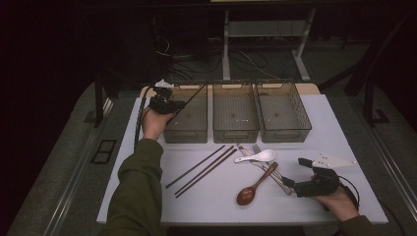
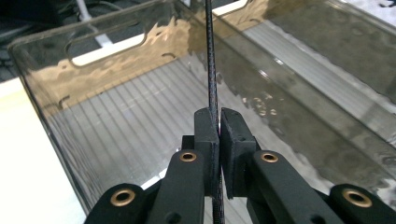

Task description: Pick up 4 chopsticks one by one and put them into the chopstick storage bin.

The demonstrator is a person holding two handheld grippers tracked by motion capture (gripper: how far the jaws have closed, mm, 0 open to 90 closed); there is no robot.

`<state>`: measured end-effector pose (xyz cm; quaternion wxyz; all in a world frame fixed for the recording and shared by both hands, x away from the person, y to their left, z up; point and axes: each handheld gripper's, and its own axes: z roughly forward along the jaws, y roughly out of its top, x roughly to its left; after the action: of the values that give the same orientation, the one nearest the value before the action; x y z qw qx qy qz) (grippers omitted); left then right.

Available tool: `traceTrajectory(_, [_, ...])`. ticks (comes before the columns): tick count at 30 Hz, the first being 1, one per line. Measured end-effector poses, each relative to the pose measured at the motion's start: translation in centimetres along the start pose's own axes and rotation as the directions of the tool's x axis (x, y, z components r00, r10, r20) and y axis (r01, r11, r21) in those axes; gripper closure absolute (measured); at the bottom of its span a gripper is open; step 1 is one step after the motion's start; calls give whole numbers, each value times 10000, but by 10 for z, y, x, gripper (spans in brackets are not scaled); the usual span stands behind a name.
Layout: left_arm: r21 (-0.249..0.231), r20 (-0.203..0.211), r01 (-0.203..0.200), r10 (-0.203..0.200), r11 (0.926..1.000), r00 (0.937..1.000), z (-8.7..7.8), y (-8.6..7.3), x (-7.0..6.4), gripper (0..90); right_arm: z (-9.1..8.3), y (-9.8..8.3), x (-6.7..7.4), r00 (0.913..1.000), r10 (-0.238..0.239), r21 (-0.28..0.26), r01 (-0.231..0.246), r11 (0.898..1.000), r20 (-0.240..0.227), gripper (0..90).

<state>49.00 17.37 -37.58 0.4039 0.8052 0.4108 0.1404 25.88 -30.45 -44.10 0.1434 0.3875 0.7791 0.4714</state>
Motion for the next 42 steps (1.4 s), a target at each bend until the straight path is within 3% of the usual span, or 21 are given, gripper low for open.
traceTrajectory(1, [11, -80, 234, -234, 9997, 9997, 2, -1, 0, 847, 0, 0, 0, 10000, -7, -2, 7, 10000, -2, 21])
traceTrajectory(14, [748, -469, 728, -695, 9945, 9965, 13, -4, 5, 845, 0, 0, 0, 10000, -3, -3, 3, 10000, -6, 21])
traceTrajectory(28, [736, -606, 533, -488, 9959, 9970, 8, -2, 2, 715, 0, 0, 0, 10000, -2, 2, 2, 10000, -7, 22])
traceTrajectory(42, [372, -59, 249, -247, 9990, 9997, -11, 3, -7, 592, 0, 0, 0, 10000, 7, 15, -7, 10000, 1, 21])
